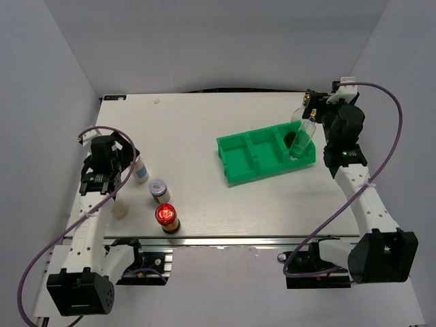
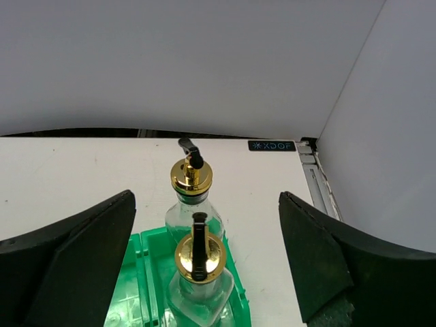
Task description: Organize the condiment bottles
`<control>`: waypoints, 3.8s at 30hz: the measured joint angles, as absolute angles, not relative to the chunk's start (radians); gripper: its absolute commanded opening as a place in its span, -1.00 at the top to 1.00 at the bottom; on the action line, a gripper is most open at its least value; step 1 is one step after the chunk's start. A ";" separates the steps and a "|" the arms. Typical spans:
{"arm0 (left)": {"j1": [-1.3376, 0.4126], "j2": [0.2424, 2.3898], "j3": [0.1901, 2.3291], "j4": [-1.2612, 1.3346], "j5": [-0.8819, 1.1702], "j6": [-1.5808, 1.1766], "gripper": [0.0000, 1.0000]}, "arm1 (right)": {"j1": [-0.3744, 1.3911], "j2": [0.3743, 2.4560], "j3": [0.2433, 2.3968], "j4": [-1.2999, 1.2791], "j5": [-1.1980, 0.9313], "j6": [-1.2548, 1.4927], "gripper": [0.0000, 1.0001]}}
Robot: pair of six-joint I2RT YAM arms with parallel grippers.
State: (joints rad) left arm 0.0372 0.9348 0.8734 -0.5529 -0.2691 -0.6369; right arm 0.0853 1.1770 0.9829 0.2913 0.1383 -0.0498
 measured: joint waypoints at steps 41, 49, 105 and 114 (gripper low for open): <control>0.012 1.327 0.968 -0.542 -0.334 -0.651 -0.96 | 0.242 0.891 1.046 -0.178 -0.263 -0.026 -0.79; -0.056 1.358 0.997 -0.539 -0.364 -0.645 -0.47 | 0.243 0.891 1.034 -0.170 -0.270 -0.026 -0.79; -0.744 2.324 2.283 -0.475 0.057 -0.400 1.00 | 0.263 0.567 0.736 0.055 -0.292 0.104 -0.79; -0.749 2.324 2.282 -0.562 -0.034 -0.384 1.00 | 0.263 0.585 0.736 0.054 -0.264 0.104 -0.79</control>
State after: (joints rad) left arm -0.7494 2.3238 2.2822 -0.5621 -0.0338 -0.3843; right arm 0.2634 0.5850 0.7364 0.0544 -0.2638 0.1036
